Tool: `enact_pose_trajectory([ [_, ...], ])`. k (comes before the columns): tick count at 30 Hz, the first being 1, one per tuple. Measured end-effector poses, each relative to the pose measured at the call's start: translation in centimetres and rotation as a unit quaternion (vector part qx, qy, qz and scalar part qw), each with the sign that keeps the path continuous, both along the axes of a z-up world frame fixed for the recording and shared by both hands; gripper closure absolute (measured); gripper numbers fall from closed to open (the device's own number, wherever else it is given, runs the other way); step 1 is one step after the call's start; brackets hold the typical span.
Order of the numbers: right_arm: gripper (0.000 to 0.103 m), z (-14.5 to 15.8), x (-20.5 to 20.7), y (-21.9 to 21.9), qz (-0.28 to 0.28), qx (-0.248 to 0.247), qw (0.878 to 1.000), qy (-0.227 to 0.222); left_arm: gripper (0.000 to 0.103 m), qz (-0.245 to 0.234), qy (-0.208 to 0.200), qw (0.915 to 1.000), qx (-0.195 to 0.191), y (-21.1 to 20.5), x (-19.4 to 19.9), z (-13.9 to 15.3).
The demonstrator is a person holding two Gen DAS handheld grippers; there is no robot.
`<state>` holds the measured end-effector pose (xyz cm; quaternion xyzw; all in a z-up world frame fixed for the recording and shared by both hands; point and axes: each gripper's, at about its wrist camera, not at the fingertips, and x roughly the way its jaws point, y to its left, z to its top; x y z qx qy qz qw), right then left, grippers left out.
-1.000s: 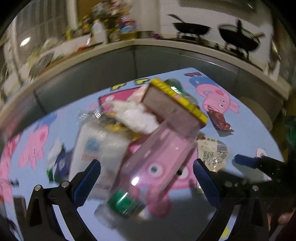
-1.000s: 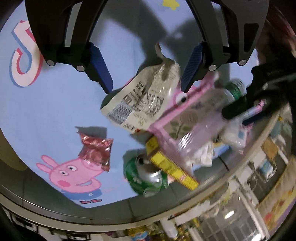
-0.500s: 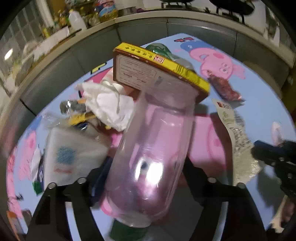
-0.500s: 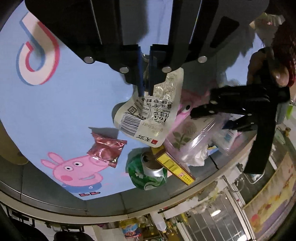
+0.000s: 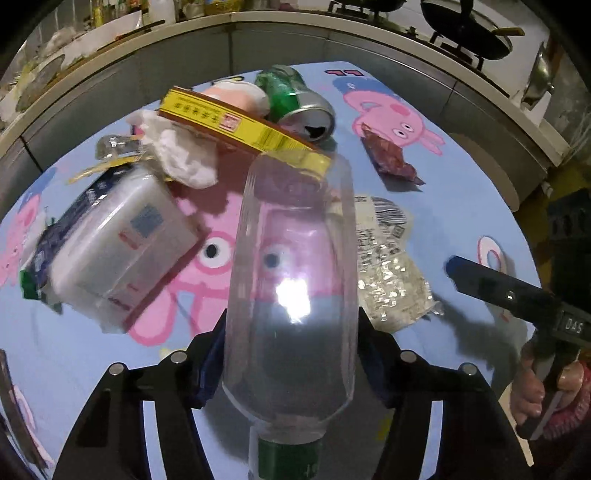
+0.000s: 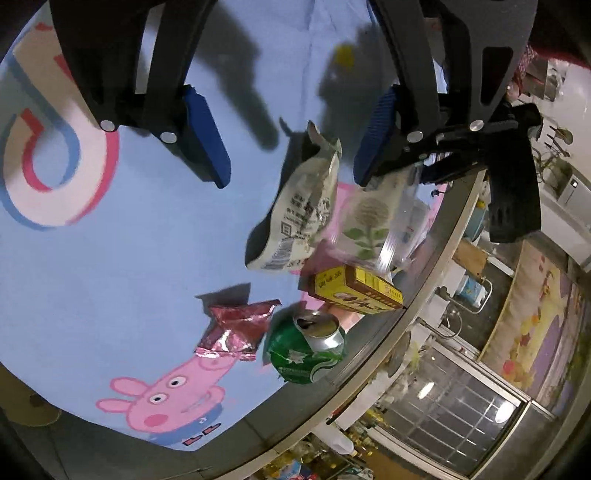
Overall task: Collect trash
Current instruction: 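Carry the bottle to the beige bin and open the left gripper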
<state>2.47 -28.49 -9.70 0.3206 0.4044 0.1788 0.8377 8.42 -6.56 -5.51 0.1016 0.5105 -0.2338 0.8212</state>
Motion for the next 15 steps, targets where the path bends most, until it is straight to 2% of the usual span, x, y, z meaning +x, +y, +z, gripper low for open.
enact_pose_trajectory([
  [3,0.044,-0.2,2.3,0.2,0.006,-0.011,1.000,0.000,0.040,-0.002,-0.004,1.0000,0.008,-0.7,-0.1,-0.2],
  [6,0.054,-0.8,4.9,-0.1,0.014,0.014,1.000,0.001,0.040,-0.001,-0.003,1.0000,0.006,-0.8,0.3,-0.4],
  [8,0.082,-1.1,6.4,0.7,0.031,0.011,0.999,0.012,0.040,-0.001,-0.003,1.0000,0.008,-0.9,0.4,-0.4],
  [9,0.083,-1.4,6.7,1.1,0.040,0.016,0.999,0.020,0.041,-0.001,-0.002,0.9999,0.012,-0.9,0.3,-0.3],
  [12,0.097,-1.3,6.2,1.0,0.052,0.055,0.997,0.012,0.041,-0.012,0.005,0.9999,0.000,-1.5,0.0,0.3],
  [15,0.097,0.0,3.9,-0.5,0.045,0.059,0.997,-0.014,0.041,-0.044,0.006,0.9989,-0.017,-2.5,-1.3,1.9],
])
